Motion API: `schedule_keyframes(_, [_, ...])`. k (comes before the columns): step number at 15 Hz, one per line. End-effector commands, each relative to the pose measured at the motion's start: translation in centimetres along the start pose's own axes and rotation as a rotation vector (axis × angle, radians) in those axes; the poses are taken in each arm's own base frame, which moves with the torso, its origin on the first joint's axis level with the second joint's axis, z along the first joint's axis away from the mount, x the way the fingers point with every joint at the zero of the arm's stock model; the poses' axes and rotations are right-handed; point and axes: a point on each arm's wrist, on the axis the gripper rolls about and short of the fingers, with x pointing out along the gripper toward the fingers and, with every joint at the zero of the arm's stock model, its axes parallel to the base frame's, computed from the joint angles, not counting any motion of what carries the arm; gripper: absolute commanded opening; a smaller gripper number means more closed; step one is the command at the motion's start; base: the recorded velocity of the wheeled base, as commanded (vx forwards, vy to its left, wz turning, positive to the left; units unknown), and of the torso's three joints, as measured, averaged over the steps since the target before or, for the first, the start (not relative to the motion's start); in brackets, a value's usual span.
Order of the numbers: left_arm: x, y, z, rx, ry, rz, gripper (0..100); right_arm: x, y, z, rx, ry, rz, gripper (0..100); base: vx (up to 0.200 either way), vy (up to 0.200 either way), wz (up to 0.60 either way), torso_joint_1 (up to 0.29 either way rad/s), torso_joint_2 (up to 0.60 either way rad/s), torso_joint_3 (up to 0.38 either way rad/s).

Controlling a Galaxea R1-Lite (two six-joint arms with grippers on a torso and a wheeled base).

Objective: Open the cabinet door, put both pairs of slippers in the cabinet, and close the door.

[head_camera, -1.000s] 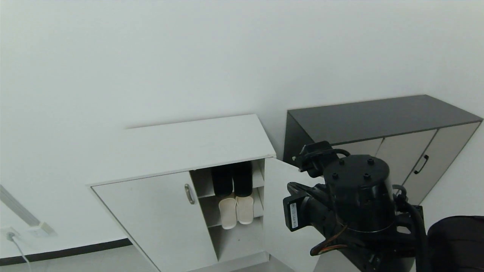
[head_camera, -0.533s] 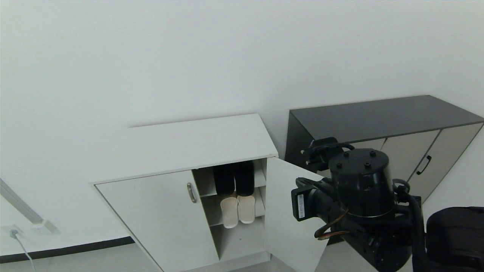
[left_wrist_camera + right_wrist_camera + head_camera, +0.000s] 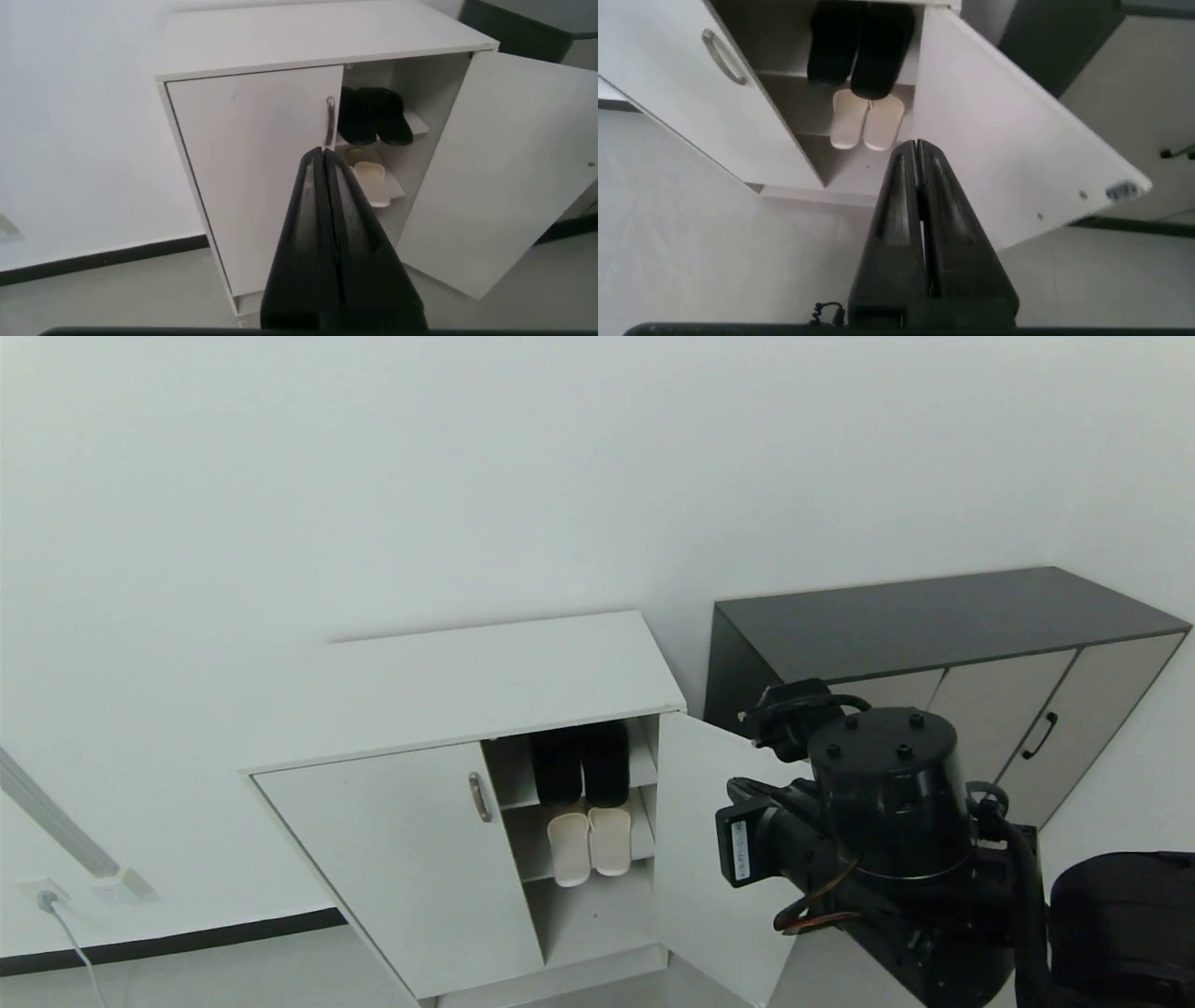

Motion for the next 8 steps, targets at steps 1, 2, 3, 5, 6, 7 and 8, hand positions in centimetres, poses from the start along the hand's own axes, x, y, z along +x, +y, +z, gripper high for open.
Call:
schedule_keyframes(1, [0.0, 0.0, 0.0, 0.0, 0.0, 0.001, 0, 0.05, 0.0, -0.04, -0.001, 0.001, -0.001, 0, -0.2, 0.0, 0.0, -0.012, 0.0, 0.007])
schedule_keyframes(2, [0.0, 0.0, 0.0, 0.0, 0.0, 0.001, 0, 0.05, 0.0, -0.04, -0.001, 0.001, -0.001, 0, -0.2, 0.0, 0.0, -0.007, 0.0, 0.012])
schedule_keyframes(3, [0.0, 0.0, 0.0, 0.0, 0.0, 0.003, 0, 0.13, 0.04, -0.07, -0.002, 0.003, -0.001, 0, -0.2, 0.0, 0.0, -0.002, 0.0, 0.002])
schedule_keyframes(5, [0.0, 0.01, 0.0, 0.002, 0.0, 0.004, 0, 0.31, 0.02, -0.22, -0.004, 0.007, -0.007, 0, 0.0, 0.0, 0.0, 0.0, 0.0, 0.0])
schedule_keyframes(6, [0.0, 0.01, 0.0, 0.002, 0.0, 0.004, 0, 0.43, -0.03, -0.26, -0.006, 0.009, -0.01, 0, 0.0, 0.0, 0.0, 0.0, 0.0, 0.0])
schedule_keyframes(7, [0.0, 0.01, 0.0, 0.002, 0.0, 0.004, 0, 0.59, -0.36, -0.13, -0.003, 0.002, -0.02, 0, 0.0, 0.0, 0.0, 0.0, 0.0, 0.0])
schedule_keyframes(8, [0.0, 0.0, 0.0, 0.002, 0.0, 0.003, 0, 0.84, -0.71, -0.03, 0.006, -0.006, -0.034, 0, 0.0, 0.0, 0.0, 0.0, 0.0, 0.0])
